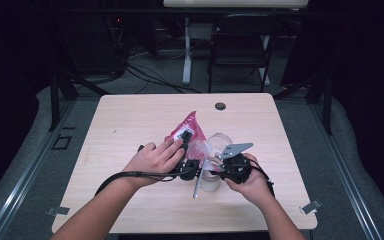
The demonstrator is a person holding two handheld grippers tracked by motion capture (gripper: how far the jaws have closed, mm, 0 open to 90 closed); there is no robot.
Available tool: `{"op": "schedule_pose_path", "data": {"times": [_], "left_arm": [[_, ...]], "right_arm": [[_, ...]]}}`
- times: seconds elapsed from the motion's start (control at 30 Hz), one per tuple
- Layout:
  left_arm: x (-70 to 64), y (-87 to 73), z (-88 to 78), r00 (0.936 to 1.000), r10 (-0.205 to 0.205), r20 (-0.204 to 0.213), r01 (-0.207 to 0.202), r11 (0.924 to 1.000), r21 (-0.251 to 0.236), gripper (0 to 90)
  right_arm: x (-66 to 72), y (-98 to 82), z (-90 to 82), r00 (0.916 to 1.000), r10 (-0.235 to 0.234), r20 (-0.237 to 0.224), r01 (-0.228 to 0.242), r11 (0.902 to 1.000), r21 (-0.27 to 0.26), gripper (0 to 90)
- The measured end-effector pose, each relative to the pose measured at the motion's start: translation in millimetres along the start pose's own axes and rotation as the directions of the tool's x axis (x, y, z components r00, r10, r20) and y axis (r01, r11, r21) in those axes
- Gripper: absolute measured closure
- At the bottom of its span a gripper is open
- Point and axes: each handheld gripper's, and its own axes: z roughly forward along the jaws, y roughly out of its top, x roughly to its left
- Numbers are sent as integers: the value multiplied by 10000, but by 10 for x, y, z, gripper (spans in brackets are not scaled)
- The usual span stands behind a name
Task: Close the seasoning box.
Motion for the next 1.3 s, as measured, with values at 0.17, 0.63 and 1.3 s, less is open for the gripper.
{"op": "schedule_pose_path", "data": {"times": [0.17, 0.63, 1.3], "left_arm": [[16, -1, -6, 10000, 31, -49, -31, 10000, -18, 659], [21, -2, -4, 9998, -214, -40, 214, 9998, -40, 653], [-59, -77, 15, 9965, -806, 208, 806, 9967, 4, 661]], "right_arm": [[5, 1, 1, 10000, 45, -14, -45, 10000, -67, 900], [-5, 2, -6, 10000, -36, -11, 36, 10000, 0, 900], [8, 5, 3, 10000, -29, 68, 29, 10000, 48, 900]]}}
